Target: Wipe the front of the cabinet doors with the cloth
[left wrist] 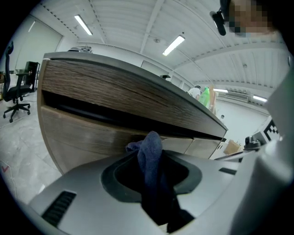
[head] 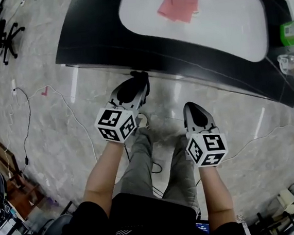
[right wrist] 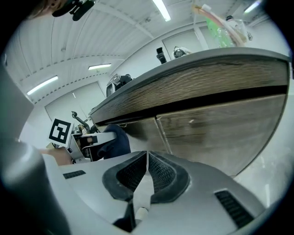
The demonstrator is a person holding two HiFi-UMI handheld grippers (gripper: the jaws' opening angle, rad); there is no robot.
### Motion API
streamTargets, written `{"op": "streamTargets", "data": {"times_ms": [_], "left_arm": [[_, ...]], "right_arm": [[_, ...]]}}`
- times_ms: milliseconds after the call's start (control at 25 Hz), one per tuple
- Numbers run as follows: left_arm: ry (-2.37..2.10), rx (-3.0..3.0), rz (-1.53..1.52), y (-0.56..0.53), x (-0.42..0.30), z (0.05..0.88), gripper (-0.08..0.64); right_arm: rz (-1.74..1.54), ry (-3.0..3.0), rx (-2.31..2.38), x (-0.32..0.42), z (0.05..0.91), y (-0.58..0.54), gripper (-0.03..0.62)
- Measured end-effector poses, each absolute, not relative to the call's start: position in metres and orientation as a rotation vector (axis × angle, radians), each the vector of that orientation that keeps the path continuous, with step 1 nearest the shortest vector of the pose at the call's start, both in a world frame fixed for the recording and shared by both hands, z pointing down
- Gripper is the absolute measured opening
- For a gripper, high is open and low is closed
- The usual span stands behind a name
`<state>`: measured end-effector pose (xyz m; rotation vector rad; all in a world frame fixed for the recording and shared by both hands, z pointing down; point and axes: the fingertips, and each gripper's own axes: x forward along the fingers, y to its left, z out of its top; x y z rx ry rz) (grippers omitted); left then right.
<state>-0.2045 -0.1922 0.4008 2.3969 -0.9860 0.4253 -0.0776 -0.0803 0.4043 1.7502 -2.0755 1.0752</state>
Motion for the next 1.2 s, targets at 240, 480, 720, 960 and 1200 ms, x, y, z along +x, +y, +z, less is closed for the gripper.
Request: {"op": "streamTargets", "data": {"times_ms": [240,480,720,960,1200], "left_arm": [[-0.898,2.436,0.434,-0.17,-0.132,0.403,0.126],[-0.83,2.455,0.438,-0.148,-0.077,0.41,0.126],[-0.814,2.467,0.436,-0.134,-0.058,0.413,0.126],[-0.881,2.43,0.413,-0.136,-0.083,0.416,0.126],[-0.956,2.387,0.422,-0.147,-0.14,0.422,0.126]], "right_arm": [[1.124,-2.019,1.816,-0.027,0.41,-0.048,0.038],[1.137,-1.979,1.859,0.017,0.414,-0.024,0.038],[1.142,-1.968,1.866,0.037,0.415,-0.015,0.038],[1.122,-2.005,1.803,0.019,0.415,-0.026,0.038],[1.129,-2.038,1.766,-0.023,0.417,-0.048,0.038]]}}
